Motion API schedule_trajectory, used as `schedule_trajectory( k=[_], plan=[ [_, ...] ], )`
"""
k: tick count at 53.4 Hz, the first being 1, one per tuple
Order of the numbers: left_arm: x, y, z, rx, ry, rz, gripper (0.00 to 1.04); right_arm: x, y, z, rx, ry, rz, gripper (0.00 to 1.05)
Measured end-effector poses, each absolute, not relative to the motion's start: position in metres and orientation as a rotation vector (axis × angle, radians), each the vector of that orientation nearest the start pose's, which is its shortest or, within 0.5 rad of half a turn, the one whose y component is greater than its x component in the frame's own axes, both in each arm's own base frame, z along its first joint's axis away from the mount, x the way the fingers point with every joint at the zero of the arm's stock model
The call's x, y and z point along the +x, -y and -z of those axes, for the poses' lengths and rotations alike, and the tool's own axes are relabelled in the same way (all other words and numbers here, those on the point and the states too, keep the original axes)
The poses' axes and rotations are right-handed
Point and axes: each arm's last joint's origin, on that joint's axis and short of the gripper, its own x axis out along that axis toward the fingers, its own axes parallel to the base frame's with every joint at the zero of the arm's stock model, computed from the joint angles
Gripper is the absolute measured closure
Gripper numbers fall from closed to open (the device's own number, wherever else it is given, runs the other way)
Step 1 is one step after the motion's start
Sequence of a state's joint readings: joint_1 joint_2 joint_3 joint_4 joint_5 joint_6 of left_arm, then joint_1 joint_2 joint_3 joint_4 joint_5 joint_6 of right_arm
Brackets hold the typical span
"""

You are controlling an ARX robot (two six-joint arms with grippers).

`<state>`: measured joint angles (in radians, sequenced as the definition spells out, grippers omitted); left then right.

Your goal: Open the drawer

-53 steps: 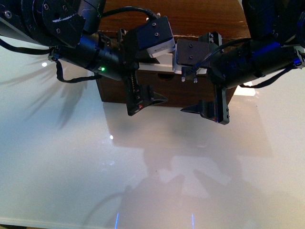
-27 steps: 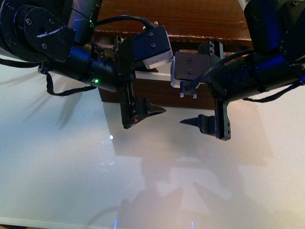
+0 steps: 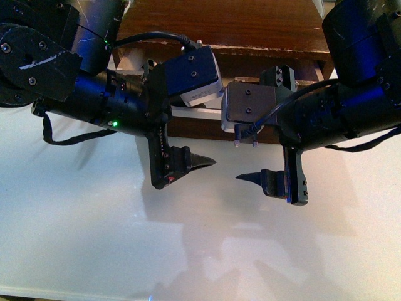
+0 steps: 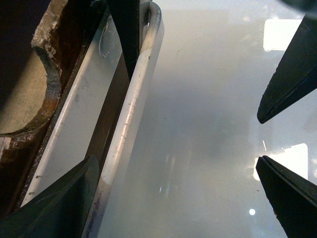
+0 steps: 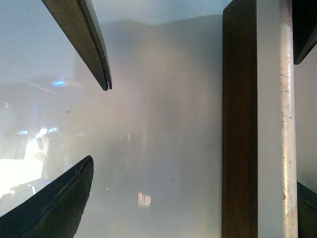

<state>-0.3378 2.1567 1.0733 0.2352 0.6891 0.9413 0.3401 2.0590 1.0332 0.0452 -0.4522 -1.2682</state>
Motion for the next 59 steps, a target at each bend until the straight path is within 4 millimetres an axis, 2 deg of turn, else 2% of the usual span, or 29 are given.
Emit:
schedule_trajectory(
  k=[33, 59],
  plan=[
    [0.333, 0.137, -0.064, 0.635, -0.331, 1.306, 0.08, 0.316, -0.142, -0.077, -1.036, -0.45, -1.276, 0.09],
    [0.316, 0.125, -0.065, 0.62, -0.318, 1.298, 0.08, 0.303, -0.145, -0.075, -1.036, -0.454, -1.276, 0.09]
  ],
)
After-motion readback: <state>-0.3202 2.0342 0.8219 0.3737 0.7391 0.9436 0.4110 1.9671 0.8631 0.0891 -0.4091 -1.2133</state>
